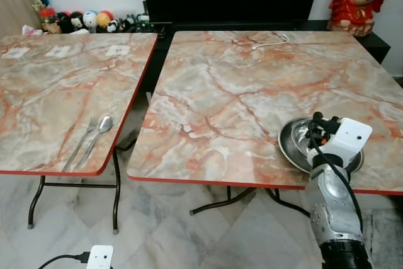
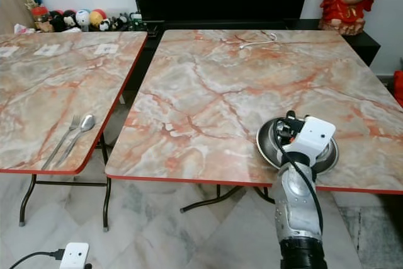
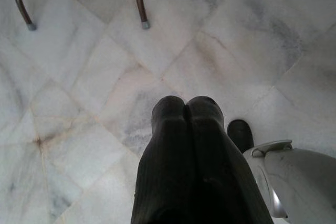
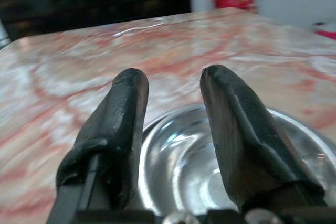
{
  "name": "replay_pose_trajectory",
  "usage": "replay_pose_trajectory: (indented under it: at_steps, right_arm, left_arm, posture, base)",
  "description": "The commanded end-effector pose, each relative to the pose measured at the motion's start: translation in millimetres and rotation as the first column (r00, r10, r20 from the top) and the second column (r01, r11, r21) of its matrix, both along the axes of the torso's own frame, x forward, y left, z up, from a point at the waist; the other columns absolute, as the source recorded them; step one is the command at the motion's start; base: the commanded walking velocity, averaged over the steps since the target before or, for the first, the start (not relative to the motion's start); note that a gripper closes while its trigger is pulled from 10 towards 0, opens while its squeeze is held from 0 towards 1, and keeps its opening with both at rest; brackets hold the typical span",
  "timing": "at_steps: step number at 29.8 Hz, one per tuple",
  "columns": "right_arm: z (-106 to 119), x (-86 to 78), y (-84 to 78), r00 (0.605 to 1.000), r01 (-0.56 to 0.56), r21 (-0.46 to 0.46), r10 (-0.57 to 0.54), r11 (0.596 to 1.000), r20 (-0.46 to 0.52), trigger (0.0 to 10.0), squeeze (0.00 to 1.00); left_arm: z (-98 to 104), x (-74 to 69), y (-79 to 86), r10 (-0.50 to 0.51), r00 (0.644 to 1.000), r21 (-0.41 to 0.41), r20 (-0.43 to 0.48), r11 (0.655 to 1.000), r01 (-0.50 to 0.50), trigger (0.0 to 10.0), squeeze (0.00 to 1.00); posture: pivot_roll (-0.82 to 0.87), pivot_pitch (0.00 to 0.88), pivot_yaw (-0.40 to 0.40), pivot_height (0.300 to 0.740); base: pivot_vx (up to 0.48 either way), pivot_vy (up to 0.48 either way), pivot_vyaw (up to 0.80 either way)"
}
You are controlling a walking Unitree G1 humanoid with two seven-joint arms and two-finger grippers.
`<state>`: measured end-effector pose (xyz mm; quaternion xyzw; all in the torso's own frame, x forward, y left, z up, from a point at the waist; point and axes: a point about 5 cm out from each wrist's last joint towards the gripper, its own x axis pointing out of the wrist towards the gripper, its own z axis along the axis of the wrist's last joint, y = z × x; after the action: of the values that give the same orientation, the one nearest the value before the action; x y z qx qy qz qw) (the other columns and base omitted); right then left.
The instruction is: Setting the table
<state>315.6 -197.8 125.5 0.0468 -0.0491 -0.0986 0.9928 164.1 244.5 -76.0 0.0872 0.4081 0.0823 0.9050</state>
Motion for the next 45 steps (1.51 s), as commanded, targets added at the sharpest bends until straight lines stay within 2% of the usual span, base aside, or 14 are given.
replay_pose_trajectory:
  at_steps: [1, 5, 7, 14, 32, 45]
  right_arm:
    - [-1, -0.9, 14.3, 0.996, -0.09, -0.019, 0.09, 0.996, -0.005, 10.0, 0.0]
    - [-5, -1.8, 20.7, 0.991, -0.13, -0.031, 0.13, 0.991, -0.019, 10.0, 0.0]
    - [-8, -3.3, 27.3, 0.983, -0.184, -0.068, 0.182, 0.981, -0.031, 10.0, 0.0]
    - [-10, -6.5, 29.1, 0.973, -0.231, -0.106, 0.228, 0.967, -0.035, 10.0, 0.0]
    - [-13, -8.1, 31.2, 0.977, -0.211, -0.068, 0.21, 0.975, -0.029, 10.0, 0.0]
    - [-11, -4.5, 40.2, 0.974, -0.225, -0.05, 0.224, 0.973, -0.017, 10.0, 0.0]
  left_arm:
    - [-3, -5.0, 0.6, 0.0, 1.0, -0.001, -0.029, 1.0, 0.0, 10.0, 0.0]
    - [-3, -5.9, 1.1, 0.001, 0.999, -0.001, -0.034, 1.0, -0.001, 10.0, 0.0]
    - [-4, -7.5, 2.2, 0.007, 0.999, -0.002, -0.043, 1.0, -0.007, 10.0, 0.0]
    - [-5, -12.2, 4.2, 0.019, 0.998, -0.004, -0.064, 1.0, -0.02, 10.0, 0.0]
    - [-8, -19.3, 7.7, 0.029, 0.995, -0.004, -0.09, 1.0, -0.029, 10.0, 0.0]
    - [-8, -19.9, 6.7, 0.032, 0.996, -0.003, -0.088, 0.999, -0.033, 10.0, 0.0]
  posture:
    - [-0.04, 0.002, 0.016, 0.74]
    - [-0.04, 0.0, 0.017, 0.74]
    - [-0.04, 0.0, 0.018, 0.74]
    - [-0.04, 0.0, 0.022, 0.74]
    - [-0.03, 0.0, 0.019, 0.74]
    - [-0.02, 0.0, 0.014, 0.74]
  base:
    - [0.0, 0.0, 0.0]
    - [0.0, 0.0, 0.0]
    - [0.0, 0.0, 0.0]
    - [0.0, 0.0, 0.0]
    - [0.0, 0.48, 0.0]
    - [0.0, 0.48, 0.0]
